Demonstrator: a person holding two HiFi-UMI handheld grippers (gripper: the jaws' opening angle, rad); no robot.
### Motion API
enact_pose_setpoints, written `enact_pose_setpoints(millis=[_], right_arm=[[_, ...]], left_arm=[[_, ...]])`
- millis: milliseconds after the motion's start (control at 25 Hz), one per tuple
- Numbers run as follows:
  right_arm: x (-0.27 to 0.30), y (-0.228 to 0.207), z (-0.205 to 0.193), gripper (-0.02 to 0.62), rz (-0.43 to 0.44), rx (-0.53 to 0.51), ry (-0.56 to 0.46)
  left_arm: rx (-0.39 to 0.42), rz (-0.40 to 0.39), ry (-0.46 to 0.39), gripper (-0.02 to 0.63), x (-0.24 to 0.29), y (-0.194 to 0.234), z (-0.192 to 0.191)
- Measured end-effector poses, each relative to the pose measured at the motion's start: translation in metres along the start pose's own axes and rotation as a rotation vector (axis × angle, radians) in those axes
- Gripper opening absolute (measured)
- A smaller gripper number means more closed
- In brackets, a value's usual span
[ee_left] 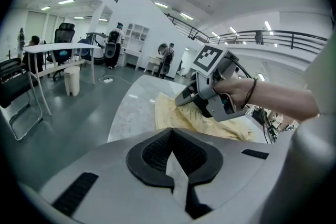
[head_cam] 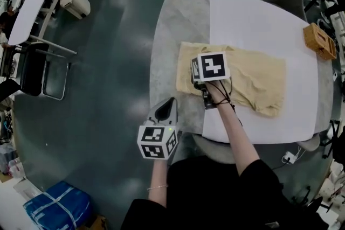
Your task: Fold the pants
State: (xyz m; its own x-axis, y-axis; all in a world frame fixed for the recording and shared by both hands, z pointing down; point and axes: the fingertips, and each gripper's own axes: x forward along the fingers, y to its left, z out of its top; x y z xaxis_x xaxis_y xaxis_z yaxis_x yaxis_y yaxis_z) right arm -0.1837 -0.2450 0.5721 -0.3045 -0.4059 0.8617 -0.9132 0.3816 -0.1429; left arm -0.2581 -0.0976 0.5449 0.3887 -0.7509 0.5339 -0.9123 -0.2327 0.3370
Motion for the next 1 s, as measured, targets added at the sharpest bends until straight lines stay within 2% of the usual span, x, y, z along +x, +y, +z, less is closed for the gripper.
enact_pose_setpoints(millis=[480, 600, 720, 880, 1000], right_arm=[[0.007, 0.027, 0.015, 0.179, -0.088, -0.075, -0.054], [0.006, 0.036, 0.027, 0.207, -0.070, -0.082, -0.113], [0.003, 0.042, 0.029, 0.219, -0.045, -0.067, -0.127], [-0.003, 0.038, 0.032, 0.225, -0.062, -0.061, -0.159], [-0.014, 0.037, 0.038, 0.225, -0.038, -0.034, -0.204]], left_arm=[[-0.036, 0.021, -0.005, 0.008, -0.010, 0.016, -0.004], [-0.038, 0.020, -0.005, 0.008, -0.012, 0.017, -0.004], [-0.037, 0.016, -0.007, 0.008, -0.012, 0.017, -0.003], [-0.029, 0.010, -0.013, 0.008, -0.011, 0.015, 0.001], [-0.019, 0.004, -0.021, 0.008, -0.013, 0.014, 0.007]])
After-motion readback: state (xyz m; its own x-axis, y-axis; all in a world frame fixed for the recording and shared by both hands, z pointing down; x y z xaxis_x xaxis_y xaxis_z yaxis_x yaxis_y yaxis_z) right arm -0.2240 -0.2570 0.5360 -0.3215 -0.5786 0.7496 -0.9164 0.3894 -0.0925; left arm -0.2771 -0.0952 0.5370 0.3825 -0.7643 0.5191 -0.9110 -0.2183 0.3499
